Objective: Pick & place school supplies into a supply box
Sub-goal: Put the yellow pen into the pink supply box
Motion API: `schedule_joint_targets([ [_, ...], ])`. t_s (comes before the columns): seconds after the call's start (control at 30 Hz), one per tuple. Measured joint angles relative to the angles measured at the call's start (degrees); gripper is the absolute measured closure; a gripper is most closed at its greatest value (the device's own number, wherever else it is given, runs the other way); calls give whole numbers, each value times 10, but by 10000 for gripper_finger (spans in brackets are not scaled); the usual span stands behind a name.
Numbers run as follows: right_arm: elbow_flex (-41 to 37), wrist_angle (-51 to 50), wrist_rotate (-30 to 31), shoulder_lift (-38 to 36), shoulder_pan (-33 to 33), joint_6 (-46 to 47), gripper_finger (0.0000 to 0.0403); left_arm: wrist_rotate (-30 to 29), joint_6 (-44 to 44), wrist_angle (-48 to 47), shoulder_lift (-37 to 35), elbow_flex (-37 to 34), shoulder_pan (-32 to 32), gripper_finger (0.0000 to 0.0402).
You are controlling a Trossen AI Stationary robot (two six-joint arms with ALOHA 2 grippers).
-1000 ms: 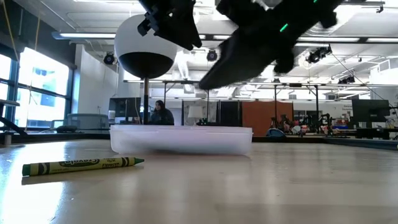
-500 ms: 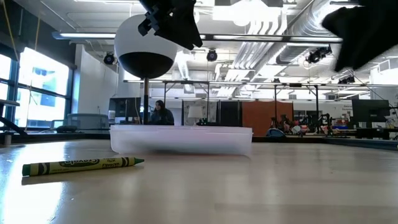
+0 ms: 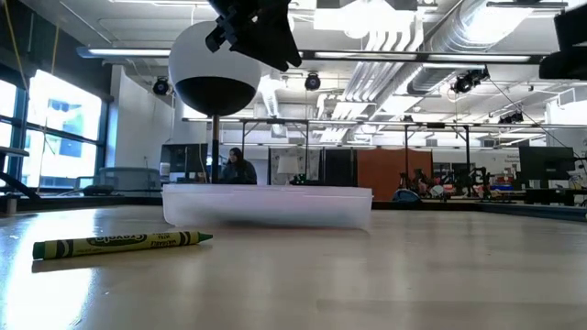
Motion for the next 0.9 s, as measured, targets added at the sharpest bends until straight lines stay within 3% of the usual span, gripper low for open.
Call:
schedule_joint_targets([
  [0.67,0,0,-5,168,-91,-221,281,7,0,2,0,0,0,241],
  [0.9,0,-16,-32,233,-131,-290,281,7,0,2,0,0,0,241],
])
